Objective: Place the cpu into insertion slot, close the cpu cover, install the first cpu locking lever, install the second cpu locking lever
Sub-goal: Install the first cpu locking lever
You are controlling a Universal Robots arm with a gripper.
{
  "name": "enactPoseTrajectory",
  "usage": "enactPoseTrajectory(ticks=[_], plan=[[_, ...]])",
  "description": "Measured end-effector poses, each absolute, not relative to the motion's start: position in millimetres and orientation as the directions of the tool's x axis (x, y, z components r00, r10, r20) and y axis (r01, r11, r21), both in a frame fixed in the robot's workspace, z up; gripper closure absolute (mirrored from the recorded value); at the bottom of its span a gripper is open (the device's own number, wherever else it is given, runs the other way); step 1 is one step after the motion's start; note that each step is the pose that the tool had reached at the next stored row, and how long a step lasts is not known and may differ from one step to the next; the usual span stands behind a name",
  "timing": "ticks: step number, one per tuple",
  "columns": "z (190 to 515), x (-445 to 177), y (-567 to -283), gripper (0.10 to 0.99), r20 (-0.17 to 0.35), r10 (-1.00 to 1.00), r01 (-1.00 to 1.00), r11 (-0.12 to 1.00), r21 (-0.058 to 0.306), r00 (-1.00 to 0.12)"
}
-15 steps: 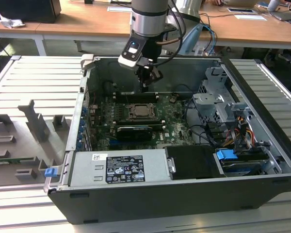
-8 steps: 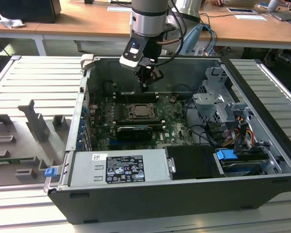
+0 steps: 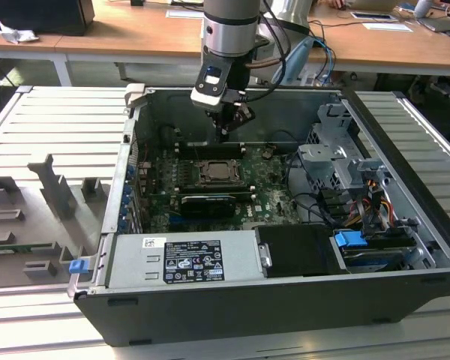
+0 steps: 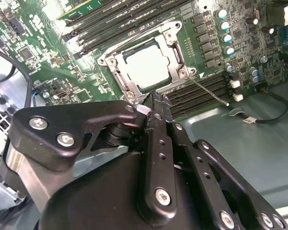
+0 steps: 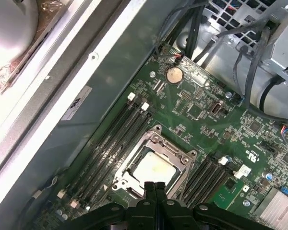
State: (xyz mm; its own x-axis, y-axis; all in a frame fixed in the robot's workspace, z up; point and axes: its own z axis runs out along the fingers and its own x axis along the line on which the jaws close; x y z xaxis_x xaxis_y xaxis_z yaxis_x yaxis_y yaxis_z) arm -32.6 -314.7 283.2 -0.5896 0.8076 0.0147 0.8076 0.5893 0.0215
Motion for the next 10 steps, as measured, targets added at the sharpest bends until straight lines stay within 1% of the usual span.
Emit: enactPoseTrajectory(ticks=[3,10], plan=[[283.2,-32.6,-314.7,0.980,0.015,0.752,0.753,0.658,0.021,-0.658],[283.2,-32.6,-314.7,0.980,0.014,0.668,0.668,0.744,0.022,-0.744]])
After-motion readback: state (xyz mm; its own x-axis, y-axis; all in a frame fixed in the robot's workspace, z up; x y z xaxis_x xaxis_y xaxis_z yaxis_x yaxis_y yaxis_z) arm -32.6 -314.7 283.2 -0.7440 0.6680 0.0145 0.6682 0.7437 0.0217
